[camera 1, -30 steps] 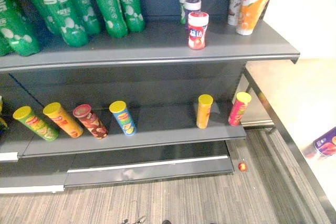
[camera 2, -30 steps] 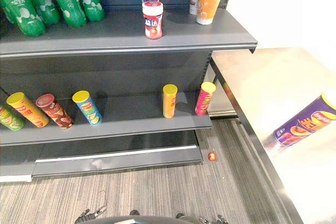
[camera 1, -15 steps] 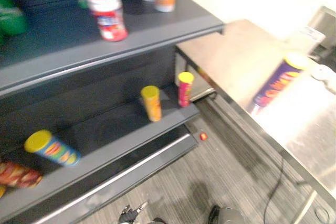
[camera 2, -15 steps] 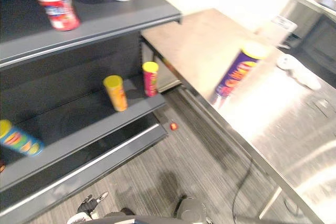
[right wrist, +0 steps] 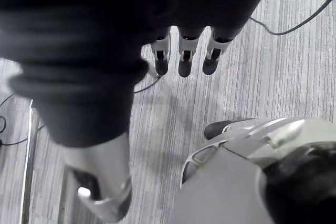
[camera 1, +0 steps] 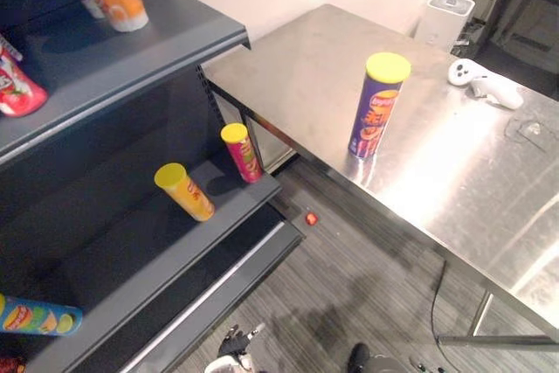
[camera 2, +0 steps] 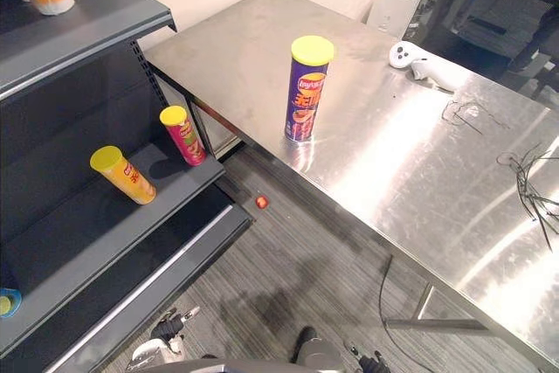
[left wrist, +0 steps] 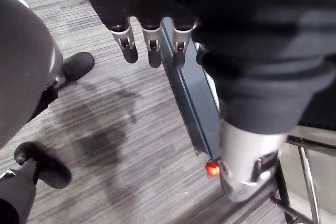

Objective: Put the gum and the chips on the shelf.

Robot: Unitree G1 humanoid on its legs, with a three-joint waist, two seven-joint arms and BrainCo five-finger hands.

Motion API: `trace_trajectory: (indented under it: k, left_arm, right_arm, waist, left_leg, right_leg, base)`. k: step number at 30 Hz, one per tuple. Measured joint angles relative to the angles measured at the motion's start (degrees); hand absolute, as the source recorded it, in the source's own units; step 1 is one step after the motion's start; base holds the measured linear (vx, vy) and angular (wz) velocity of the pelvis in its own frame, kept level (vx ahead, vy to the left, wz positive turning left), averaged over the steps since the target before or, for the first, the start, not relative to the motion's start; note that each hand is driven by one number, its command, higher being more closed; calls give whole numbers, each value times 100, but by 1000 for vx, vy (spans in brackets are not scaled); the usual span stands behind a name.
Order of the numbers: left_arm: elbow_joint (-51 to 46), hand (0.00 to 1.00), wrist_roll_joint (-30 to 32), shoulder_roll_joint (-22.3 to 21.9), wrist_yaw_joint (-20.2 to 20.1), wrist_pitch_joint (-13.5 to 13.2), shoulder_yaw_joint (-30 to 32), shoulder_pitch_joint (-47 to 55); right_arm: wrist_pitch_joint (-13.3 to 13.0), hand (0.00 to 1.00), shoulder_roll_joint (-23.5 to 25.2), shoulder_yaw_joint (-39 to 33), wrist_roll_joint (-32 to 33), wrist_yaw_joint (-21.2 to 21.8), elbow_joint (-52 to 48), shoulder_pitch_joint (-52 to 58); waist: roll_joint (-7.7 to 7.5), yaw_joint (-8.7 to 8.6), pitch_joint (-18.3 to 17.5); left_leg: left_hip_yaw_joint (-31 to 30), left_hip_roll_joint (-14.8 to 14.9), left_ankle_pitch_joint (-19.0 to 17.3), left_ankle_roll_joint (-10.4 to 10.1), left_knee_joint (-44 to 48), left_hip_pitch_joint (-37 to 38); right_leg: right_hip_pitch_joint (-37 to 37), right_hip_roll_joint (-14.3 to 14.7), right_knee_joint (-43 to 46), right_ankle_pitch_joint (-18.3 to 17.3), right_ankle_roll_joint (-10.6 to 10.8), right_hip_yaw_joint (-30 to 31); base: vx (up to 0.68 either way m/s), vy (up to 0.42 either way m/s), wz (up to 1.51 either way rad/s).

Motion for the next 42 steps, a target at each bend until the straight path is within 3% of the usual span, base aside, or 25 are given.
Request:
trace_trajectory:
  k: [3, 4, 5, 7, 8, 9, 11, 14, 15, 16, 18, 21, 26, 29, 38, 42]
  left_arm:
    - [-43, 0, -12, 11, 23, -1, 170, 7]
    - [-116, 0, -156, -3, 22, 0, 251, 20]
    - [-170, 0, -341, 1, 18, -8, 310, 73]
    - [-205, 0, -453, -38, 17, -14, 238, 85]
    - [-208, 0, -484, -61, 15, -26, 111, 90]
    - [-210, 0, -617, -54, 0, -31, 18, 106]
    - [-240, 0, -674, -61, -11, -52, 34, 114]
    - [-244, 0, -676, -126, -8, -93, 87, 119]
    - [-240, 0, -676, -152, -9, -101, 86, 120]
    - [-237, 0, -676, -165, -9, -107, 91, 130]
    - [-286, 0, -673, -137, -12, -154, 89, 105]
    - [-312, 0, -653, -90, -9, -146, 120, 123]
    - [-165, 0, -560, -121, -12, -132, 233, 287]
    - [-165, 0, -552, -170, -14, -131, 429, 321]
    - [-216, 0, -328, -229, -14, -118, 984, 582]
    - [-235, 0, -327, -229, -13, -48, 984, 588]
  right_arm:
    - [-1, 0, 41, -53, 65, -30, -2, 24]
    - [-7, 0, 35, 8, 129, -39, -18, 19]
    - [-22, 0, 27, 169, 161, -60, -41, 11]
    - [-25, 0, -89, 286, 183, -62, -36, -46]
    - [-28, 0, -200, 337, 235, -63, 9, -124]
    - [-39, 0, -230, 356, 293, -63, 1, -193]
    - [-108, 0, -211, 437, 365, -63, -25, -225]
    - [-148, 0, -216, 629, 366, -59, -48, -253]
    - [-155, 0, -217, 653, 366, -58, -48, -246]
    - [-157, 0, -209, 651, 381, -56, -48, -239]
    - [-155, 0, -74, 538, 388, -31, -51, -181]
    - [-152, 0, 83, 311, 393, -12, -44, -94]
    - [-140, 0, 103, -15, 469, 32, -36, -76]
    - [-125, 0, 64, -593, 726, -21, -36, -57]
    - [-195, 0, -884, -2663, 1738, -584, -1139, -327]
    - [-265, 0, -1223, -2851, 1749, -952, -2013, -371]
  waist:
    - [-47, 13, 13]
    - [-53, 29, 17]
    - [-79, 33, 48]
    - [-14, 22, 31]
    - [50, 31, 36]
    - [73, 34, 37]
    - [65, 60, 40]
    - [83, 155, 29]
    - [123, 175, 6]
    - [187, 198, -76]
    - [-24, 168, -129]
    - [-164, 201, -224]
    - [-27, 216, -490]
    - [55, 213, -514]
    - [45, 205, -622]
    - [98, 163, -661]
  left_leg:
    - [77, 496, -176, 31, 938, -88]
    - [-99, 791, -229, 136, 1556, -174]
    - [-718, 1021, -268, 324, 2183, -413]
    - [-2047, 783, -533, 207, 2421, -778]
    - [-2810, 472, -726, 175, 2285, -909]
    - [-3177, 243, -805, 187, 2059, -987]
    - [-3536, 102, -816, 182, 1759, -1089]
    - [-4620, -104, -722, 138, 1239, -1192]
    - [-4685, -115, -605, 119, 1127, -1184]
    - [-4611, -116, -780, -44, 984, -1030]
    - [-4467, -316, -823, 15, 803, -963]
    - [-4266, -554, -832, 45, 601, -784]
    - [-3794, -704, -838, 55, 181, -316]
    - [-3654, -675, -840, 54, 60, -173]
    - [-3271, -634, -853, 53, -60, -22]
    - [-3196, -670, -884, 78, -64, 19]
  right_leg:
    - [5, 135, 10, -93, -132, 137]
    - [34, 204, -2, -118, -176, 267]
    - [97, 261, -19, -148, -233, 461]
    - [93, 247, -32, -152, -255, 652]
    - [109, 236, -78, -142, -252, 832]
    - [108, 244, -110, -120, -238, 1023]
    - [106, 278, -97, -107, -216, 1303]
    - [22, 316, 17, -74, -87, 1843]
    - [11, 352, 33, -74, -43, 1934]
    - [3, 342, 48, -46, 66, 2084]
    - [-2, 149, -63, 38, 197, 2126]
    - [80, -59, -219, 128, 331, 2152]
    - [105, -93, -330, 190, 420, 2516]
    - [91, -11, -335, 196, 417, 2648]
    - [33, 131, -536, 366, 390, 2979]
    - [31, 165, -527, 369, 394, 3032]
  base:
    - [-67, -122, -26]
    - [-41, -166, -54]
    - [-16, -181, -66]
    - [1, -66, -59]
    - [6, 48, -77]
    - [22, 54, -80]
    - [63, 76, -82]
    - [103, 164, -94]
    - [145, 268, -105]
    - [129, 196, -53]
    - [131, 257, -22]
    - [85, 218, -14]
    - [52, 90, -50]
    - [-6, -20, -26]
    - [-32, -19, -22]
    - [-20, -21, -11]
